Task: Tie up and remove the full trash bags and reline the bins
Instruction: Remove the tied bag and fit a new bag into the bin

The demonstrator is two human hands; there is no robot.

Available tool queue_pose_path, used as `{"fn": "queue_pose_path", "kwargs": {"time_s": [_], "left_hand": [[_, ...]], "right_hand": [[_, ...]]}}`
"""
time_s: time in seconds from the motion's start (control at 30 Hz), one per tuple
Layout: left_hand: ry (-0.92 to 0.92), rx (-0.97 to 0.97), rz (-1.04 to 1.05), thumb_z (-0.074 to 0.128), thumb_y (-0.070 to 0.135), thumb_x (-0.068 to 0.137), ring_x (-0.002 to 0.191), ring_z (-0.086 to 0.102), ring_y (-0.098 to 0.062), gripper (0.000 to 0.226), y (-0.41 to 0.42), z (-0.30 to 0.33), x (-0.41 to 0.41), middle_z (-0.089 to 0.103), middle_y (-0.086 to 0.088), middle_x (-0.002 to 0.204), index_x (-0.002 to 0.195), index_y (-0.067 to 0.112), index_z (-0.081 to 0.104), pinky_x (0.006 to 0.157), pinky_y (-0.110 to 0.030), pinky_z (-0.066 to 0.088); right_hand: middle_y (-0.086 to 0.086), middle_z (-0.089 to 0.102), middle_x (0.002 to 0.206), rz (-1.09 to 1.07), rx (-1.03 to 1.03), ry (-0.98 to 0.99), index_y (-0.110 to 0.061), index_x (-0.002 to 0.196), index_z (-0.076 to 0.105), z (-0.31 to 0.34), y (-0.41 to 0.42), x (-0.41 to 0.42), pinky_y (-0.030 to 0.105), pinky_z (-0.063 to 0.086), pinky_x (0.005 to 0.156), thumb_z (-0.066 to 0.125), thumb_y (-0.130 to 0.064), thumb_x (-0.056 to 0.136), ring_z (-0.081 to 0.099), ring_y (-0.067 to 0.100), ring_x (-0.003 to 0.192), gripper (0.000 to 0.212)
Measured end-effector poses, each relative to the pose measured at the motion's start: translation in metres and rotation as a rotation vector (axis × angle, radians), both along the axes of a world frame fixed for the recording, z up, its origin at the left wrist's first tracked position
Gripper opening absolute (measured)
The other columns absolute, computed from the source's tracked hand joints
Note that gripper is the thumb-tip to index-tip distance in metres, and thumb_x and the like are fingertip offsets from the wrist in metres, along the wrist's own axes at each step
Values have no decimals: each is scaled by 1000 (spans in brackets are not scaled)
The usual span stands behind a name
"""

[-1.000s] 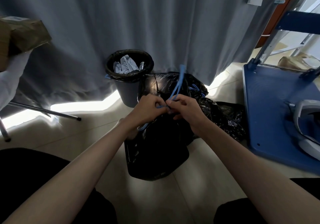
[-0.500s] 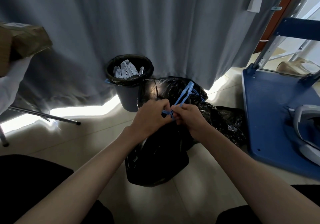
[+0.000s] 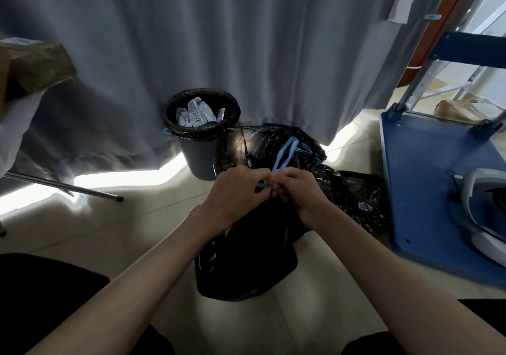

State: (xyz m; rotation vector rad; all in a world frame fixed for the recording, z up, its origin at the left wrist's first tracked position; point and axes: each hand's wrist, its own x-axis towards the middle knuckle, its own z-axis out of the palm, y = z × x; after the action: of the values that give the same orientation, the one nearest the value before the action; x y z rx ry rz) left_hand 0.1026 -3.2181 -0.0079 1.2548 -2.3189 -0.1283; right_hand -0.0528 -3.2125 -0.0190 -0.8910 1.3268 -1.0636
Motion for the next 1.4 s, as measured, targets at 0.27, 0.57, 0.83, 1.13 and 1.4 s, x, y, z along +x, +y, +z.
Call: {"fn": "queue_pose_path", "kwargs": {"time_s": [0.27, 0.57, 0.83, 1.13, 1.4], "left_hand": [[499, 659, 17, 70, 7, 83, 50, 50, 8, 4, -8, 8, 8, 59, 18, 52, 82, 10, 73, 54, -6, 34], [682, 1237, 153, 56, 15, 89, 41, 16, -6, 10, -15, 8, 17, 21, 7, 53, 80, 20, 58, 42, -21, 10], [742, 1310, 163, 56, 15, 91, 38, 16, -5, 21, -19, 7, 19, 19, 6, 54, 71, 20, 61, 35, -17, 11], [707, 1240, 128, 60, 20, 94, 40, 20, -3, 16, -20, 8, 24, 26, 7, 51, 80, 17, 67, 37, -16, 15], [664, 1165, 87, 54, 15, 97, 38, 24, -1, 17, -20, 10, 24, 37, 13, 42, 102, 7, 68, 37, -14, 18]], "right_hand": [[7, 59, 70, 53, -106, -33, -11, 87, 53, 3, 0, 1, 23, 41, 53, 59, 1, 88, 59, 14, 58, 13], [3, 66, 80, 228, -549, 549, -12, 77, 67, -7, 2, 2, 15, 45, 67, 84, -14, 73, 60, 13, 71, 19], [2, 69, 72, 128, -538, 630, -9, 73, 69, -9, 7, 7, 21, 52, 65, 87, -16, 70, 64, 15, 69, 19], [0, 73, 73, 70, -469, 593, -7, 78, 75, -4, 9, 7, 11, 51, 64, 81, -12, 77, 67, 8, 68, 7], [-4, 66, 66, 128, -406, 628, -12, 74, 72, 4, 7, 3, 7, 44, 60, 78, -13, 79, 56, -5, 59, 8]]}}
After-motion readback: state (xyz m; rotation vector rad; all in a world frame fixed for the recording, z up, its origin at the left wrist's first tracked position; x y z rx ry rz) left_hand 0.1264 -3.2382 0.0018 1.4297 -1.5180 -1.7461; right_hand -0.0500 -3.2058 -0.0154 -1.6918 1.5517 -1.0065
